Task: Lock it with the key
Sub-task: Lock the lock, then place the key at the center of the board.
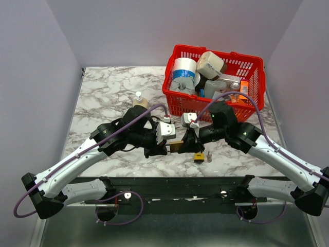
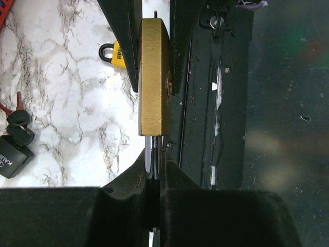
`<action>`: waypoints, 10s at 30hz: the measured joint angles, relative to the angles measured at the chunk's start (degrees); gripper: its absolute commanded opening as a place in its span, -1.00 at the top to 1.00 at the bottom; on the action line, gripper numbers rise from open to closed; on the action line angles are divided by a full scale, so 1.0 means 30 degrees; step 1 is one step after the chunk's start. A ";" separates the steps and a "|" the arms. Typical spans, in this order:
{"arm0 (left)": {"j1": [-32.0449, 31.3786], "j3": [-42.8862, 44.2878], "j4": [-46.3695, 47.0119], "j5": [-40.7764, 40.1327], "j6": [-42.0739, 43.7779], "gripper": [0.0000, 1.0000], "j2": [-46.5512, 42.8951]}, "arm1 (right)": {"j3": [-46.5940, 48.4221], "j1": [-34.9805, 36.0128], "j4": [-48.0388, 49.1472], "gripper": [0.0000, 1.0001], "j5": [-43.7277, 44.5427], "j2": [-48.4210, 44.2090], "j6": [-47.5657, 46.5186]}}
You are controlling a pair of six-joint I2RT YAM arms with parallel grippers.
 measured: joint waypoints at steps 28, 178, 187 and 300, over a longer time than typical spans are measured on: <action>-0.0328 -0.1239 0.0772 0.0095 -0.1945 1.00 -0.0124 | 0.0029 0.0576 -0.0240 0.99 -0.0124 0.0998 0.1202; 0.9668 -0.5909 1.8768 -0.0546 -2.6134 1.00 -0.2630 | -0.0889 0.1953 1.2859 0.31 1.1613 0.1180 0.0146; 0.9595 -0.5909 1.8753 -0.0641 -2.6090 1.00 -0.2630 | 0.0073 0.1953 1.2553 0.59 1.1701 0.1989 0.0590; 1.0302 -0.9777 0.8612 -0.1566 -2.2250 1.00 -0.4277 | -0.4575 0.2084 0.6244 -0.65 1.6130 0.0233 1.7558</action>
